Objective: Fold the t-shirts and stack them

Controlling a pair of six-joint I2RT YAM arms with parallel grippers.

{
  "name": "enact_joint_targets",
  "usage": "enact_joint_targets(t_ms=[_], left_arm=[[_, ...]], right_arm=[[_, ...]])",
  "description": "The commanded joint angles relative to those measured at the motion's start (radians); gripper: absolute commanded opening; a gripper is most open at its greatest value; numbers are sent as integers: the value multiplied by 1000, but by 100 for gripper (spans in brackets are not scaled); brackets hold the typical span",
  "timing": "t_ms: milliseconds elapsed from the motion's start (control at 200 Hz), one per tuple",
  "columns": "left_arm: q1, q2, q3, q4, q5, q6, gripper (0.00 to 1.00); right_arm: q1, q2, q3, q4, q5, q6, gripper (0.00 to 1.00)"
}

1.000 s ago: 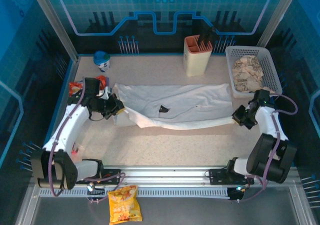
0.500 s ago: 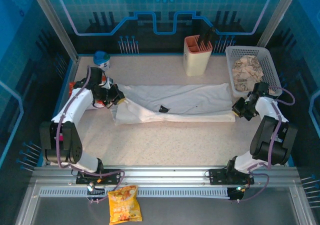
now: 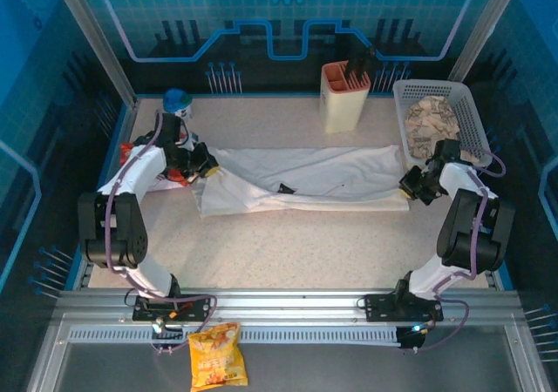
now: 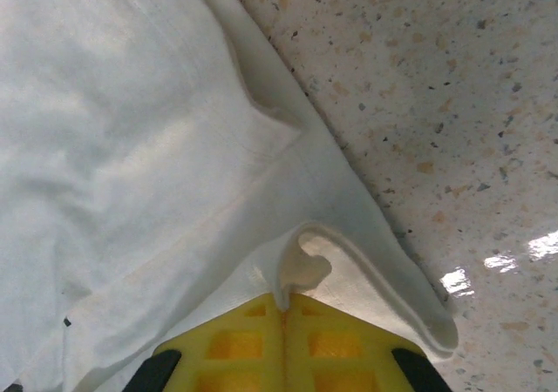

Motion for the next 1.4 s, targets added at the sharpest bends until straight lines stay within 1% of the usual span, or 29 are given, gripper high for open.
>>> enact_joint_targets(t_ms=[0,150,180,210,260,300,320,330,365,415,470,520,530,545,590,625,655,740,850,900,971,1051,1166,1236,1326,1391], left_arm=[[14,43,46,24,-27,4,0],[14,102,100,21,-52,3,0],[14,116,112,16,-60,5,0],[14,128,127,7,-69,10,5],[15,148,155,-16,-84,20,16],[15,158,172,-33,-98,31,27],[16,159,177,-39,-106,37,33],[15,158,180,-41,-111,39,35],[17,155,183,-46,-120,45,41],[17,143,184,-50,-129,52,50],[19,130,189,-67,-131,60,54],[18,110,189,-92,-136,71,56],[18,105,187,-97,-137,73,56],[18,95,183,-103,-139,76,57],[18,57,156,-117,-148,85,58],[18,20,126,-121,-159,87,59],[18,-13,93,-121,-168,88,59],[18,-112,-24,-112,-173,78,55],[18,-208,-175,-99,-158,59,45],[18,-251,-240,-81,-158,46,44],[19,-290,-308,-64,-183,37,44],[18,-306,-372,-32,-188,15,43],[18,-297,-439,19,-194,-3,43],[17,-283,-462,42,-204,-4,45],[17,-271,-482,70,-215,-7,46],[17,-262,-496,89,-217,-10,45]], right_arm=[[17,24,35,36,-16,34,0],[28,43,56,29,-10,37,0],[28,43,58,25,-14,36,3],[28,42,60,17,-19,36,9],[34,28,55,6,-24,31,17],[39,9,47,0,-19,27,26],[41,-2,40,-2,-17,26,33],[42,-8,38,-2,-17,24,38],[42,-27,27,-3,-22,19,51],[42,-54,12,-10,-28,14,63],[42,-84,-3,-18,-42,4,73],[45,-113,-20,-27,-42,-8,76],[45,-123,-26,-32,-38,-11,80],[45,-131,-30,-33,-34,-12,82],[45,-162,-56,-38,-22,-20,86],[43,-197,-81,-39,-5,-23,95],[39,-221,-101,-37,3,-29,98],[23,-276,-166,-23,10,-43,98],[-13,-294,-216,2,-13,-49,87],[-28,-281,-229,11,-9,-53,82],[-51,-245,-236,18,-21,-58,71],[-62,-200,-243,38,-32,-65,68],[-69,-152,-249,64,-43,-64,66],[-69,-140,-255,76,-42,-61,59],[-69,-128,-258,92,-37,-55,56],[-70,-116,-256,102,-45,-49,50]])
